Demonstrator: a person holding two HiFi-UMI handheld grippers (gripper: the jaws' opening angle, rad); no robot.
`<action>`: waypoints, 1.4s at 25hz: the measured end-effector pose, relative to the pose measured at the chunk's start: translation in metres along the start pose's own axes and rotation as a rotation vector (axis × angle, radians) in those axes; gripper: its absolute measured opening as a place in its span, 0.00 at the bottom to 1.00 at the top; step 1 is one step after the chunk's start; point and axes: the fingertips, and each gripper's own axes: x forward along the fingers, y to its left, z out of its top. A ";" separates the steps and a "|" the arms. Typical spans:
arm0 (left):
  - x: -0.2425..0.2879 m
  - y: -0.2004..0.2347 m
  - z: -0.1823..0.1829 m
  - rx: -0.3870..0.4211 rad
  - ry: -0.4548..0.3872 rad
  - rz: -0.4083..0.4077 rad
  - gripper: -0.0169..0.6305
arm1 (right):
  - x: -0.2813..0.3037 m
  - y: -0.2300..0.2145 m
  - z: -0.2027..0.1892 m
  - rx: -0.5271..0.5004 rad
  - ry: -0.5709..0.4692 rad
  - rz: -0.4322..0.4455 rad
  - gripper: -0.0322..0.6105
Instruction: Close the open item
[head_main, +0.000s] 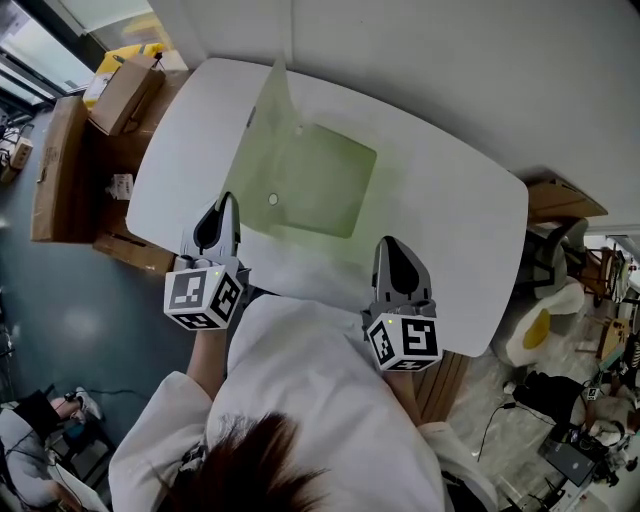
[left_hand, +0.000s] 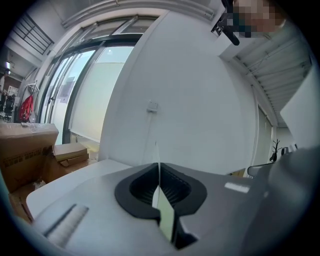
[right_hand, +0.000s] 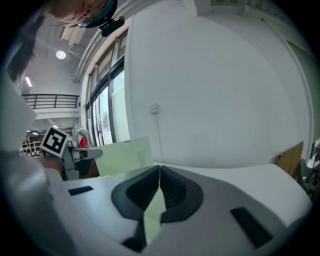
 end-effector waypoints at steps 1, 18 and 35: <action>0.000 -0.002 0.000 0.002 -0.001 -0.005 0.04 | 0.000 0.000 0.000 0.000 0.001 0.000 0.07; 0.003 -0.021 -0.004 0.028 0.002 -0.065 0.04 | 0.003 0.010 -0.004 -0.009 0.015 0.020 0.07; 0.002 -0.034 -0.009 0.075 0.024 -0.089 0.04 | 0.000 0.009 -0.001 0.009 -0.009 0.019 0.07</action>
